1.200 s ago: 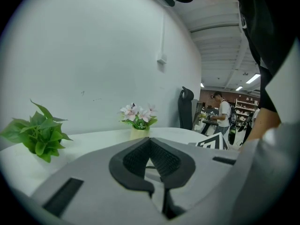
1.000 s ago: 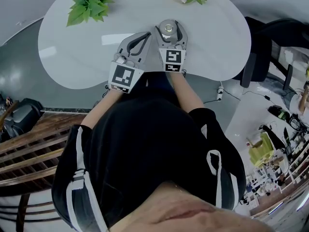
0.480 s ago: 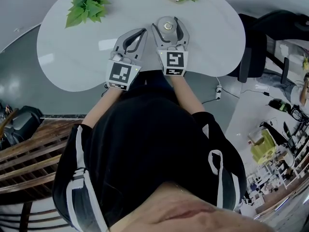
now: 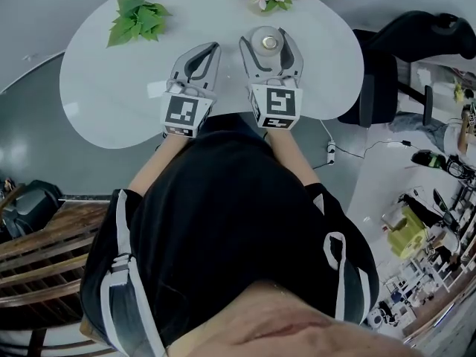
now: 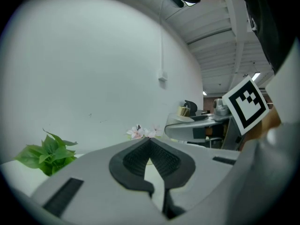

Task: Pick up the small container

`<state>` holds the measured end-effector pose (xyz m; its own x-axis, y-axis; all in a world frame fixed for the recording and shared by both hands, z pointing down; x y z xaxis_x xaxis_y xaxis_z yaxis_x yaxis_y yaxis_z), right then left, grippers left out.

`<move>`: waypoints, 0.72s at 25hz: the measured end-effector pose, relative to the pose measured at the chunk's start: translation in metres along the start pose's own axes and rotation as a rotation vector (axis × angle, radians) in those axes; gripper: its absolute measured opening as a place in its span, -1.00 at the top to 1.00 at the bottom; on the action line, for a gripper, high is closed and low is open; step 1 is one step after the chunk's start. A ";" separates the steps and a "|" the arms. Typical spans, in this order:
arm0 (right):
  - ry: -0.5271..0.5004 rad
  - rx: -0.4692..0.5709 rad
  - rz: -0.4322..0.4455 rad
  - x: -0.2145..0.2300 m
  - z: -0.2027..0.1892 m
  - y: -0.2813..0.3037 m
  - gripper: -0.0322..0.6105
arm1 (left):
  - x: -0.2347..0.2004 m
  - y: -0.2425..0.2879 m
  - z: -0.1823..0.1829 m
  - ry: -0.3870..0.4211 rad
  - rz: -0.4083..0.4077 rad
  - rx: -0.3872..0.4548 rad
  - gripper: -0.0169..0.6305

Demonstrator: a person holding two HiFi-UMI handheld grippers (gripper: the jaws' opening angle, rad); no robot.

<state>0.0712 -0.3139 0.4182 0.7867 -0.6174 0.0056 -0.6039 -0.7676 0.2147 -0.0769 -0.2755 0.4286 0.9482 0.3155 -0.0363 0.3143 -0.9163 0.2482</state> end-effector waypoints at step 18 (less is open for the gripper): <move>0.005 0.067 -0.165 0.010 0.044 -0.064 -0.13 | 0.003 -0.022 0.051 0.058 0.031 0.148 0.93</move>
<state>0.1121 -0.2787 0.3612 0.8763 -0.4814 -0.0193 -0.4738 -0.8682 0.1475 -0.0784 -0.2671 0.3737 0.9548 0.2961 0.0265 0.2920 -0.9509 0.1028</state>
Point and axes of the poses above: the fingertips, and each gripper's own axes: y forward along the fingers, x to its right, z out of its top, the point moved 7 cm from there along -y, backward along the fingers, and after that the axes turned 9 degrees about z, right-handed, at the moved point
